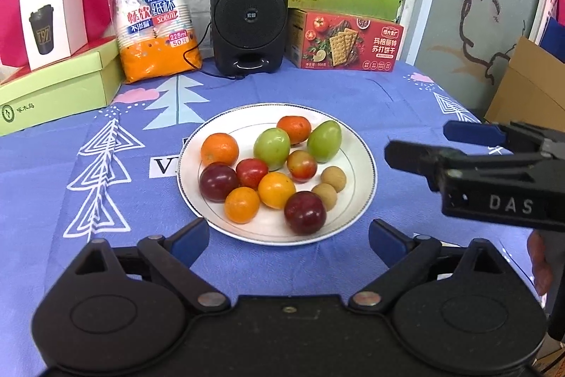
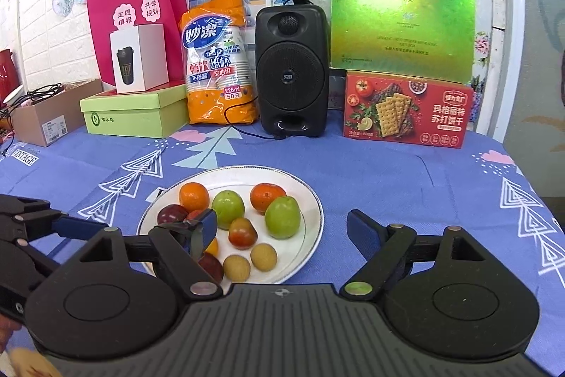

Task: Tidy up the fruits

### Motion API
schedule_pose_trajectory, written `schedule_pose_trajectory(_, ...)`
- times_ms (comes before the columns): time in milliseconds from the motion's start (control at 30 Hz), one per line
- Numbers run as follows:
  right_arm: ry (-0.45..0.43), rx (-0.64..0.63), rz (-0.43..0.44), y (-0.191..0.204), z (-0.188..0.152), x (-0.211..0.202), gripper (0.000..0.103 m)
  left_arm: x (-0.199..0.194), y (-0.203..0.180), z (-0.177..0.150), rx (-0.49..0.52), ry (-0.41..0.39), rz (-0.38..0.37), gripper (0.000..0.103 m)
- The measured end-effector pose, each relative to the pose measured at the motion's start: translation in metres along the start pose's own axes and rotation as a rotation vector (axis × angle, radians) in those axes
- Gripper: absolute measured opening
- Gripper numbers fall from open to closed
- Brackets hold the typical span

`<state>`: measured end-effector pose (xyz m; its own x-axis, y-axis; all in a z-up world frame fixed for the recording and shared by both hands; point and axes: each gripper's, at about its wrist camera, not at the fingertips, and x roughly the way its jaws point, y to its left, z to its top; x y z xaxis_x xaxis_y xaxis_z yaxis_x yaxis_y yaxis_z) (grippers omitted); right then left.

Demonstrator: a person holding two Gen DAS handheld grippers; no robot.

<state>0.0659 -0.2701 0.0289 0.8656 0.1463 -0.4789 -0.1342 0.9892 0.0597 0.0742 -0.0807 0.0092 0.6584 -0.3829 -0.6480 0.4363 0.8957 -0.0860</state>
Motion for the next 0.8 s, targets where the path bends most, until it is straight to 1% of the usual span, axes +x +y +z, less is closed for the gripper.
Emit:
schedule_pose_trajectory(100, 0.003, 0.004, -0.006, -0.001, -0.006, -0.012, 0.103, -0.007, -0.003, -0.005, -0.008, 0.003, 0.009, 0.103)
schedule_pose_trajectory(233, 0.016, 0.018, -0.021, -0.004, -0.016, -0.027, 0.103, -0.014, -0.004, -0.012, -0.036, 0.013, 0.066, 0.103)
schedule_pose_trajectory(367, 0.056, 0.031, -0.026, -0.007, -0.027, -0.036, 0.103, -0.021, -0.007, -0.020, -0.040, 0.014, 0.119, 0.103)
schedule_pose_trajectory(533, 0.102, 0.050, -0.022, -0.008, -0.034, -0.042, 0.103, -0.028, -0.009, -0.025, -0.041, 0.021, 0.159, 0.103)
schedule_pose_trajectory(667, 0.109, 0.053, -0.026, -0.006, -0.035, -0.044, 0.103, -0.031, -0.011, -0.025, -0.034, 0.024, 0.204, 0.103)
schedule_pose_trajectory(800, 0.121, 0.034, -0.025, -0.002, -0.035, -0.043, 0.103, -0.033, -0.012, -0.021, -0.017, 0.006, 0.225, 0.103)
